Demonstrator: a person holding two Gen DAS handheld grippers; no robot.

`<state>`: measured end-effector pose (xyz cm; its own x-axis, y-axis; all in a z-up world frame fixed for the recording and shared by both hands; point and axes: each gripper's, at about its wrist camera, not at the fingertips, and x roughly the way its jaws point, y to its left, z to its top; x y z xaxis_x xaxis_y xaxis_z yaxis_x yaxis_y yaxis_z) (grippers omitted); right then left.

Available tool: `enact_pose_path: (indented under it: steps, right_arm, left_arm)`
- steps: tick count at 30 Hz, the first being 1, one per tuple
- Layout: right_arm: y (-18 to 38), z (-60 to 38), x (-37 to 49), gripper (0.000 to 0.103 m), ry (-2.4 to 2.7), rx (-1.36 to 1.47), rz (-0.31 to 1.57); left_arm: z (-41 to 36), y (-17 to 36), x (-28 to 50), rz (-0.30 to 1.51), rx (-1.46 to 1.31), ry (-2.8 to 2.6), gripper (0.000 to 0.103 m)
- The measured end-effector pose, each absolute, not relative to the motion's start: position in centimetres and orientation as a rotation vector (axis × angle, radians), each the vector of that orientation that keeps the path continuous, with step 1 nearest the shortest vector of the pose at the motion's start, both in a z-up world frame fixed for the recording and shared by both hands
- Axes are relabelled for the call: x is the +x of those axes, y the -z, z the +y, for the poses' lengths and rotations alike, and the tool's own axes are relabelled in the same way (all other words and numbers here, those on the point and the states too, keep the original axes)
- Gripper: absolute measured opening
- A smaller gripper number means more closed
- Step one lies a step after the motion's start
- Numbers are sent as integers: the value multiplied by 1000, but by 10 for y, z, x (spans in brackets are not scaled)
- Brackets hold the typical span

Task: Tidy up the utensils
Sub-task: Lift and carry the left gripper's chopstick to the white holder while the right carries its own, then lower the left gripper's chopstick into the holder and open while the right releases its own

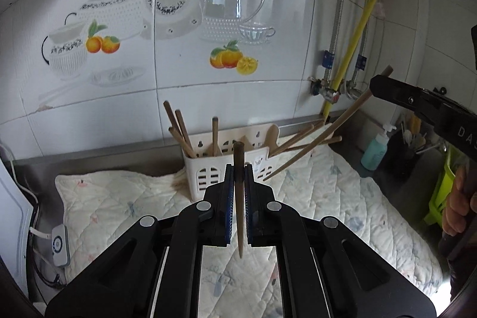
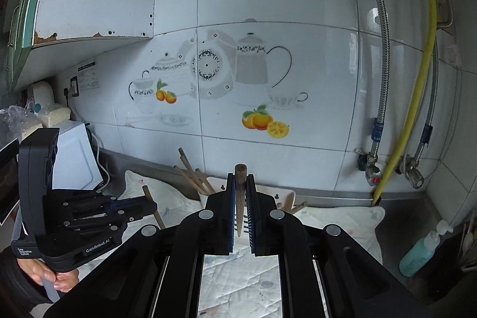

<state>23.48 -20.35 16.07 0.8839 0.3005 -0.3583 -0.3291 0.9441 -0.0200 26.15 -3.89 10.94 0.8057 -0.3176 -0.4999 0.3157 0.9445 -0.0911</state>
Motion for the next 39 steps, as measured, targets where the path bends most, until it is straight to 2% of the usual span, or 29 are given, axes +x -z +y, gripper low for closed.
enact_pose_path:
  steps: [10, 16, 30, 39]
  right_arm:
    - [-185, -213, 259, 7, -261, -86, 309]
    - [-184, -218, 277, 7, -234, -89, 325]
    - [-160, -223, 314, 7, -224, -80, 374]
    - [-142, -219, 333, 7, -238, -79, 412]
  left_arm:
    - [-50, -177, 283, 380, -35, 361, 5]
    - [-50, -199, 298, 286, -59, 321, 5]
    - [-23, -196, 345, 185, -155, 224, 5]
    - [-24, -175, 368, 228, -142, 209, 5]
